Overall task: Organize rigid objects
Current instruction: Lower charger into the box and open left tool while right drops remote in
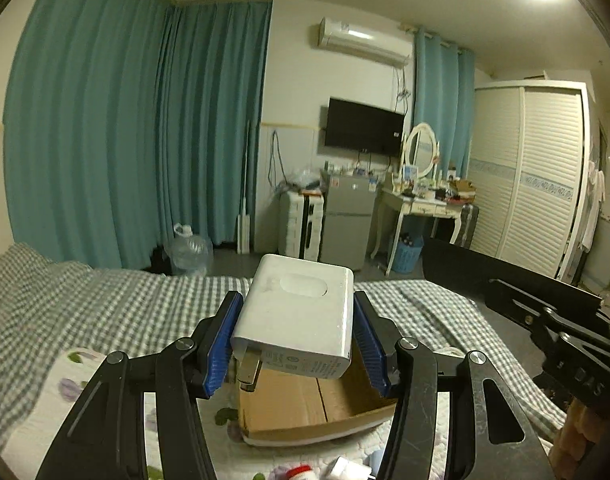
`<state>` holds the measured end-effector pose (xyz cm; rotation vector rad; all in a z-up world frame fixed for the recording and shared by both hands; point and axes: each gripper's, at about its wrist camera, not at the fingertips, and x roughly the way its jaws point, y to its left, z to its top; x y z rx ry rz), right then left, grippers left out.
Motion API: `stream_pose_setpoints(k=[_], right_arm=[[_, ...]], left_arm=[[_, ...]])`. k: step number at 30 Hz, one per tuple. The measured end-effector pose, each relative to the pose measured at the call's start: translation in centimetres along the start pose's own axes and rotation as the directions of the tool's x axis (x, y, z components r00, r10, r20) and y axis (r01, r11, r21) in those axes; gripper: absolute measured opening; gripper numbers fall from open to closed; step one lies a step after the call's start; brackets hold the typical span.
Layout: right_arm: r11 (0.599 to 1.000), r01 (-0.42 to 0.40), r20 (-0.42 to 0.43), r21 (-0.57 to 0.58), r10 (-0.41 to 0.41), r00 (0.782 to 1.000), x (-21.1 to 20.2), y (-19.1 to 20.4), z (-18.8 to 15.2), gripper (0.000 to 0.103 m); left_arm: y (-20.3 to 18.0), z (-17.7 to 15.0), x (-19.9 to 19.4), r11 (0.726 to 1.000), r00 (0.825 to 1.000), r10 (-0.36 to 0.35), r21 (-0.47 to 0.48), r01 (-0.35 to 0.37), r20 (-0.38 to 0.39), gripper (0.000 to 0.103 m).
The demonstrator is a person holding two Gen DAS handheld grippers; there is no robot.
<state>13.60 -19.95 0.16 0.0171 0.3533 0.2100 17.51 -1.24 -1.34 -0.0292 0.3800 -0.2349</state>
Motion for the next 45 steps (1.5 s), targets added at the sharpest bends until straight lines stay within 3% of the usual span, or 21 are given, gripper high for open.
stream_pose_setpoints(k=[9, 17, 22, 25, 29, 35, 40, 45], right_arm=[[1.000, -0.007, -0.134, 0.030, 0.011, 0.991, 9.7, -3.2, -3.7, 0.025], [0.998, -0.044, -0.300, 0.039, 0.053, 0.953, 18.0, -4.8, -8.5, 0.025], [0.999, -0.043, -0.351, 0.028, 0.050, 0.935, 21.4, -5.3, -10.4, 0.025], [0.999, -0.037, -0.376, -0.003, 0.033, 0.926, 22.7, -4.9, -11.4, 0.025], [0.996, -0.002, -0.390, -0.094, -0.035, 0.920, 23.5, -4.1, -12.1, 0.026], [0.996, 0.034, -0.376, -0.086, -0.064, 0.925, 22.8, -4.3, -11.9, 0.027], [0.994, 0.051, -0.335, -0.093, -0.079, 0.939, 20.5, -3.9, -10.4, 0.048], [0.993, 0.076, -0.261, -0.093, -0.098, 0.960, 16.9, -3.5, -7.6, 0.052]], left_arm=[[0.2, -3.3, 9.4, 1.000, 0.992, 0.022, 0.020, -0.019, -0.127, 0.056], [0.4, -6.0, 16.1, 0.999, 0.965, 0.025, 0.029, -0.018, -0.262, 0.056], [0.5, -7.9, 18.6, 1.000, 0.941, 0.019, 0.024, -0.012, -0.339, 0.056], [0.2, -7.9, 18.6, 0.999, 0.942, 0.011, 0.047, 0.005, -0.337, 0.056], [0.2, -8.2, 19.1, 0.998, 0.926, 0.044, 0.048, -0.028, -0.375, 0.058], [0.9, -7.2, 18.9, 0.999, 0.921, 0.048, 0.005, -0.050, -0.386, 0.059], [1.8, -4.9, 16.6, 0.997, 0.940, 0.024, -0.062, -0.048, -0.341, 0.059], [1.8, -1.5, 12.7, 0.995, 0.962, 0.053, -0.068, -0.073, -0.267, 0.059]])
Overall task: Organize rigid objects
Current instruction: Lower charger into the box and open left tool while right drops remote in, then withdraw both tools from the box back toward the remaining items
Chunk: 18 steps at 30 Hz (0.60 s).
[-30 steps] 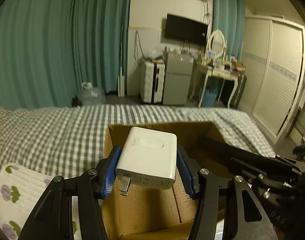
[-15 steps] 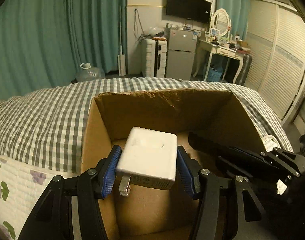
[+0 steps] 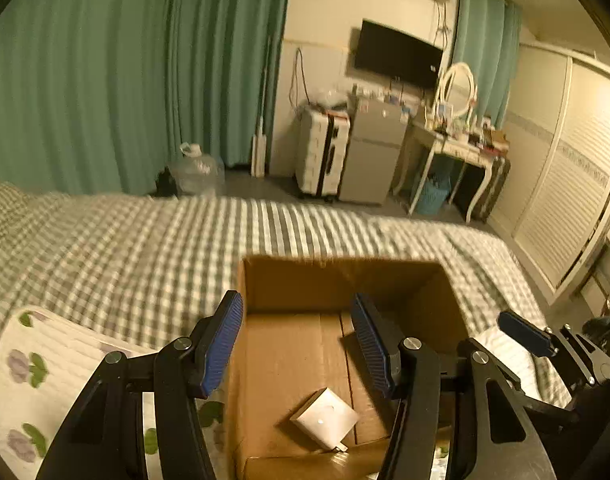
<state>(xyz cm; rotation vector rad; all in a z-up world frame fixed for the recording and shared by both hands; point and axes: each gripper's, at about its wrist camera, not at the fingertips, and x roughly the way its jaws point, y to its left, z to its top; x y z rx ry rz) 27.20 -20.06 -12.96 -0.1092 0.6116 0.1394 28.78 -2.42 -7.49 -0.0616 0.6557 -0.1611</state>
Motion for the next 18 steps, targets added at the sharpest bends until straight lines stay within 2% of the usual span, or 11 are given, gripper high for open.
stream_pose_setpoints(k=[4, 8, 12, 15, 18], right_arm=[[1.000, 0.011, 0.091, 0.003, -0.011, 0.996, -4.3, 0.4, 1.6, 0.071], [0.999, 0.033, 0.178, 0.009, -0.034, 0.983, -9.2, 0.9, 3.0, 0.078], [0.999, 0.041, 0.252, 0.014, -0.043, 0.967, -13.9, 1.4, 3.8, 0.092], [0.999, 0.032, 0.305, 0.011, -0.034, 0.952, -17.2, 1.9, 4.4, 0.095], [1.000, 0.016, 0.345, 0.022, -0.022, 0.938, -20.1, 2.1, 4.8, 0.099]], left_arm=[[0.1, 1.3, -3.9, 1.000, 0.999, -0.005, -0.006, 0.005, 0.046, 0.060], [-0.3, 2.1, -8.5, 1.000, 0.992, -0.007, -0.010, 0.008, 0.123, 0.061], [-0.7, 2.5, -13.2, 1.000, 0.982, -0.002, 0.017, -0.001, 0.191, 0.063], [-1.0, 2.9, -15.9, 0.998, 0.979, 0.004, 0.055, -0.015, 0.206, 0.064], [-0.8, 3.0, -19.1, 0.998, 0.967, 0.024, 0.056, -0.039, 0.252, 0.064]])
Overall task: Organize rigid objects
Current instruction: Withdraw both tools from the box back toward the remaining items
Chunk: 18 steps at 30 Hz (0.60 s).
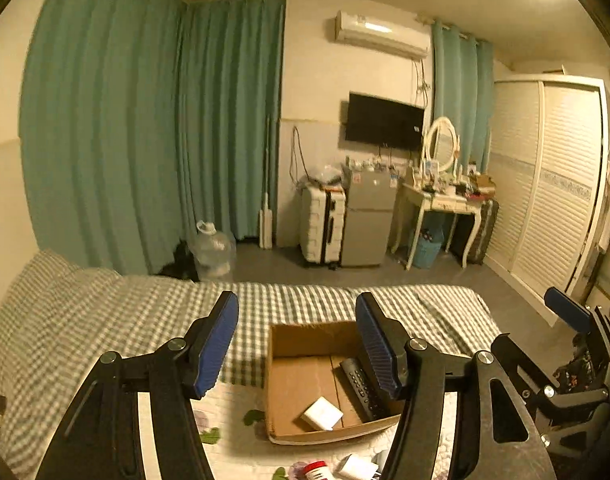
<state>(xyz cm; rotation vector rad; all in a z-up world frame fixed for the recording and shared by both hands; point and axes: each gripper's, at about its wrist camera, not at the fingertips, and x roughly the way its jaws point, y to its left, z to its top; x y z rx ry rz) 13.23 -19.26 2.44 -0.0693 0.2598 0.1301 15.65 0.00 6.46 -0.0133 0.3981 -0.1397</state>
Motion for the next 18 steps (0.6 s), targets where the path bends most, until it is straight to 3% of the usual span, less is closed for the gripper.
stream_pose_setpoints(k=[8, 14, 18], right_arm=[[1.000, 0.012, 0.058, 0.015, -0.013, 0.998, -5.9, 1.0, 2.0, 0.103], [0.998, 0.057, 0.065, -0.029, -0.055, 0.996, -8.8, 1.9, 1.2, 0.103], [0.999, 0.042, 0.073, -0.012, -0.041, 0.997, -9.9, 1.6, 0.3, 0.103]], left_arm=[[0.2, 0.5, -6.8, 0.999, 0.991, 0.038, -0.003, -0.038, 0.131, 0.065], [-0.2, -0.8, -7.9, 0.999, 0.989, 0.047, 0.000, -0.048, 0.137, 0.066], [-0.3, -2.0, -7.9, 0.999, 0.990, 0.051, -0.024, -0.048, 0.134, 0.066]])
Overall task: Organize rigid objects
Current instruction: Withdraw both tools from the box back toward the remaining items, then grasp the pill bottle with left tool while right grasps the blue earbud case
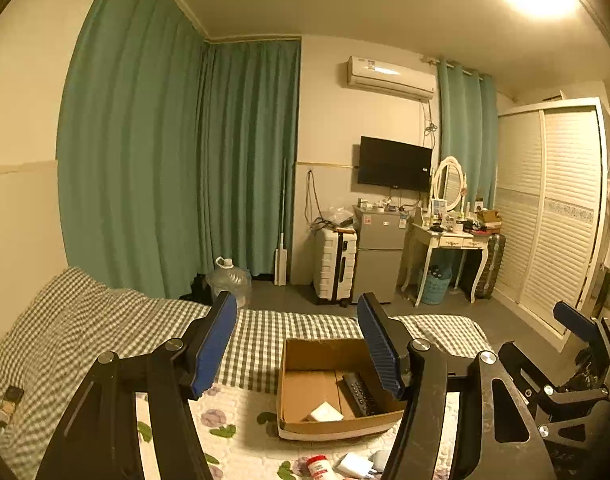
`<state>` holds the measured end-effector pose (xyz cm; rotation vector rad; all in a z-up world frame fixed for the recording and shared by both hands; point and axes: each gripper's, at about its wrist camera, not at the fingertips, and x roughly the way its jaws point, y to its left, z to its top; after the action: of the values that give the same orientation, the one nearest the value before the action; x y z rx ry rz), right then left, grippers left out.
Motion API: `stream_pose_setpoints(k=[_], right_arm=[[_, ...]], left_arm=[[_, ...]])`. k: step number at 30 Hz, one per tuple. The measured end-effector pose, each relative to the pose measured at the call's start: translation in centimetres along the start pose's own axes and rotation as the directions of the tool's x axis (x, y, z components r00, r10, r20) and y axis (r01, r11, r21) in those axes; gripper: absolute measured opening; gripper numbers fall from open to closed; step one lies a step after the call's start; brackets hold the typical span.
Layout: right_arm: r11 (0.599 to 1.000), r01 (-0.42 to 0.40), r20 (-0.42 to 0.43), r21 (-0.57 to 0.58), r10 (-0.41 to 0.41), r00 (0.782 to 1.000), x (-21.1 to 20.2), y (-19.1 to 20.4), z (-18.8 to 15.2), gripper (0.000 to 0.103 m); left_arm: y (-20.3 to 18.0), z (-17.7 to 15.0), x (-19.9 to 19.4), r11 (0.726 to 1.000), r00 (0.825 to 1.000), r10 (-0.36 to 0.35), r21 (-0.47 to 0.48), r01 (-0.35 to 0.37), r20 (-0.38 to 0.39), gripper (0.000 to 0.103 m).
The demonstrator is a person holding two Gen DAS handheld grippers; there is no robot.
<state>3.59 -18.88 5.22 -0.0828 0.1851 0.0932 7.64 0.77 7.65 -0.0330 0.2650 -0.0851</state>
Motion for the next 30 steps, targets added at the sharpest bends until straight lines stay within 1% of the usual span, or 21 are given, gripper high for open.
stream_pose_setpoints(k=[2, 5, 9, 11, 15, 21, 26, 30], right_arm=[[1.000, 0.011, -0.006, 0.008, -0.011, 1.000, 0.0, -0.3, -0.6, 0.103], [1.000, 0.025, -0.020, 0.014, -0.025, 0.999, 0.4, -0.8, -1.4, 0.103], [1.000, 0.024, -0.052, 0.006, -0.024, 0.998, 1.4, -1.3, -2.7, 0.103], [0.999, 0.039, -0.065, -0.002, -0.039, 0.997, 2.1, -1.7, -3.7, 0.103], [0.999, 0.044, -0.105, 0.000, -0.044, 0.993, 3.9, -2.5, -5.7, 0.103], [1.000, 0.018, -0.192, 0.016, -0.015, 0.981, 7.0, -3.5, -9.2, 0.103], [1.000, 0.000, -0.258, 0.007, 0.002, 0.966, 9.6, -3.4, -12.8, 0.103], [1.000, 0.002, -0.311, -0.013, -0.006, 0.950, 11.4, -3.1, -15.7, 0.103]], left_arm=[[-0.2, -0.8, 0.2, 1.000, 1.000, -0.003, -0.002, 0.003, -0.028, 0.066], [-0.7, -2.1, 0.9, 1.000, 0.999, -0.023, 0.000, 0.023, -0.048, 0.066], [-1.3, -4.6, 2.4, 0.999, 0.993, -0.051, 0.011, 0.052, -0.106, 0.066], [-1.4, -5.7, 3.2, 0.998, 0.990, -0.060, 0.007, 0.061, -0.125, 0.066], [-1.4, -7.8, 5.2, 0.998, 0.984, -0.056, -0.007, 0.055, -0.169, 0.066], [-1.5, -10.9, 8.0, 0.999, 0.973, -0.040, 0.003, 0.042, -0.226, 0.066], [-2.2, -14.2, 9.8, 0.999, 0.958, -0.029, 0.026, 0.038, -0.287, 0.066], [-2.5, -17.0, 11.7, 0.999, 0.937, -0.020, 0.039, 0.036, -0.349, 0.066]])
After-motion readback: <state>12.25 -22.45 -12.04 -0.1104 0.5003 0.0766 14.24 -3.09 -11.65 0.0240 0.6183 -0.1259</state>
